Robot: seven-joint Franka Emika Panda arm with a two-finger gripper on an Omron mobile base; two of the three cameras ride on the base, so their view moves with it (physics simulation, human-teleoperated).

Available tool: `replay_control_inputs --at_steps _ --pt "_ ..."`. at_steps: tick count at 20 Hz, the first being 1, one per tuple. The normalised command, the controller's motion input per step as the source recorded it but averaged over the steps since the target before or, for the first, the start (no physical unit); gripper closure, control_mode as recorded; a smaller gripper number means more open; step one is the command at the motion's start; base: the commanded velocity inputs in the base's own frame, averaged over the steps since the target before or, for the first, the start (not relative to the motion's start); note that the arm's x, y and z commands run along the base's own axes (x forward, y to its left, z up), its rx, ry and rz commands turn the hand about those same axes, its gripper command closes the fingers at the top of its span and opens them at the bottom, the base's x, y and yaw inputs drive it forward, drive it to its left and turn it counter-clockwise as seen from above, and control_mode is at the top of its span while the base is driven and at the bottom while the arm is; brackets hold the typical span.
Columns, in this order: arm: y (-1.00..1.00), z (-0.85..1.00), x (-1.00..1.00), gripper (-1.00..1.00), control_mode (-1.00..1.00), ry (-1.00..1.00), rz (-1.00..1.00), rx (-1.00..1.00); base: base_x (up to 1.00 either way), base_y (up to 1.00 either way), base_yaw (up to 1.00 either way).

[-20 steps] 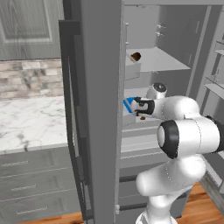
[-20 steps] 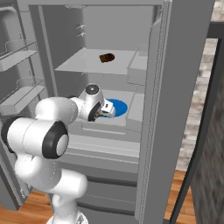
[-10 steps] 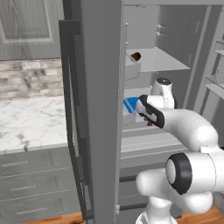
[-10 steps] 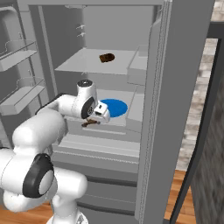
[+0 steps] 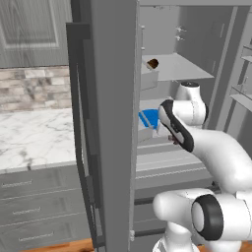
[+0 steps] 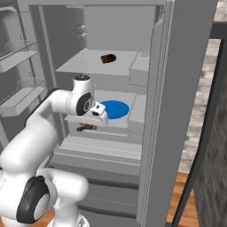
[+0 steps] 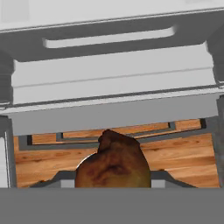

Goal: Transport the chicken drumstick from the fridge to the microwave and turn on the microwave.

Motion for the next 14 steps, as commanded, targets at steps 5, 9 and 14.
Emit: replay_control_inputs --at_steps 5,9,14 --pt "0.0 0.16 -0.49 1.0 -1.0 0.0 0.14 0.0 0.0 0.0 0.0" --pt "0.0 0.19 -0.48 1.0 -1.0 0.0 0.1 0.0 0.0 0.0 0.0" --pt "0.01 0.11 -0.42 1.0 -1.0 0.0 0.1 0.0 0.0 0.0 0.0"
